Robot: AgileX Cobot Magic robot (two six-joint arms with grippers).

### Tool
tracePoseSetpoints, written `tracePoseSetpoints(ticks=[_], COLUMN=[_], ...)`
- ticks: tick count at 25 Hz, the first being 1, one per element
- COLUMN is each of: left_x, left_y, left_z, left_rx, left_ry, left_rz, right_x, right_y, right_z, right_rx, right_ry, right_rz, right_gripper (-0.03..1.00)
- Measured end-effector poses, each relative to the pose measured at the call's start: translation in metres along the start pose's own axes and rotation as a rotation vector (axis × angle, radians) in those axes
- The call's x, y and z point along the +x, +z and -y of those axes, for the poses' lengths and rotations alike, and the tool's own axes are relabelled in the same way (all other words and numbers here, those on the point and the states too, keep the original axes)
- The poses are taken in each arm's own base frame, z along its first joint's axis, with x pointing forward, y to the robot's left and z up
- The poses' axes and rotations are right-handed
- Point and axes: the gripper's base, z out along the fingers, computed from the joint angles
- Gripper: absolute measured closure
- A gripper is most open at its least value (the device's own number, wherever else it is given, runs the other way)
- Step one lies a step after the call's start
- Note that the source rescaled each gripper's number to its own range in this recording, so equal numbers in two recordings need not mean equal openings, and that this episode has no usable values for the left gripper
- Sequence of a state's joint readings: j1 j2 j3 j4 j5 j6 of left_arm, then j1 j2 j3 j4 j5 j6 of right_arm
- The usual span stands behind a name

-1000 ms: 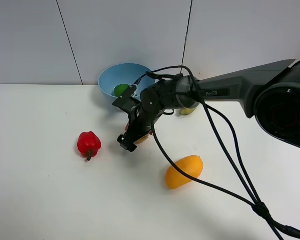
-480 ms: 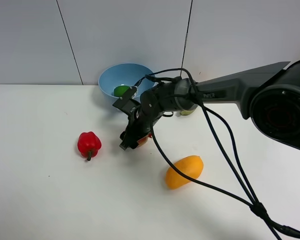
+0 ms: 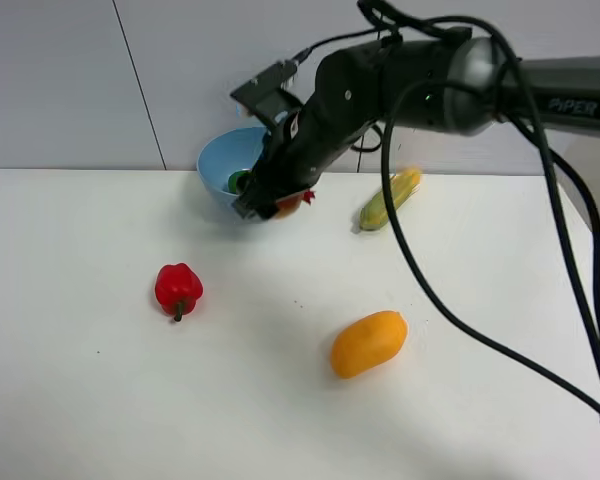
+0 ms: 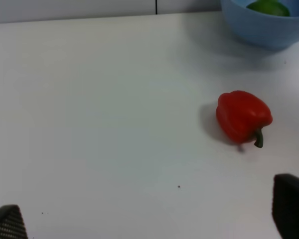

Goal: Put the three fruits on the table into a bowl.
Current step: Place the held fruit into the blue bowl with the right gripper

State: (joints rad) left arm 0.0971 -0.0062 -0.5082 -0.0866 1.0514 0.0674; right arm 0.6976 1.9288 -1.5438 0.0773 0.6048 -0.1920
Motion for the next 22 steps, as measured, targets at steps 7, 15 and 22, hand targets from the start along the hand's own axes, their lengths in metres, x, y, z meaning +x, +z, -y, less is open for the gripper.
tracePoseSetpoints(ticks=[7, 15, 22], left_x=[0.0, 0.0, 0.0], left_y=[0.0, 0.0, 0.0], left_z=[0.0, 0.0, 0.0], left_rx=[0.0, 0.0, 0.0], left_ry=[0.0, 0.0, 0.0], left_rz=[0.0, 0.0, 0.0], right_x=[-0.028, -0.037, -0.041], right_y=[0.03, 0.103, 0.107], right_z=[0.045, 0.063, 0.073], right_rx=[0.11, 0.126, 0.142], right_ry=[0.017, 0.027, 0.038], right_rz=[0.169, 0.191, 0.216], right_gripper=[0.75, 0.75, 0.75])
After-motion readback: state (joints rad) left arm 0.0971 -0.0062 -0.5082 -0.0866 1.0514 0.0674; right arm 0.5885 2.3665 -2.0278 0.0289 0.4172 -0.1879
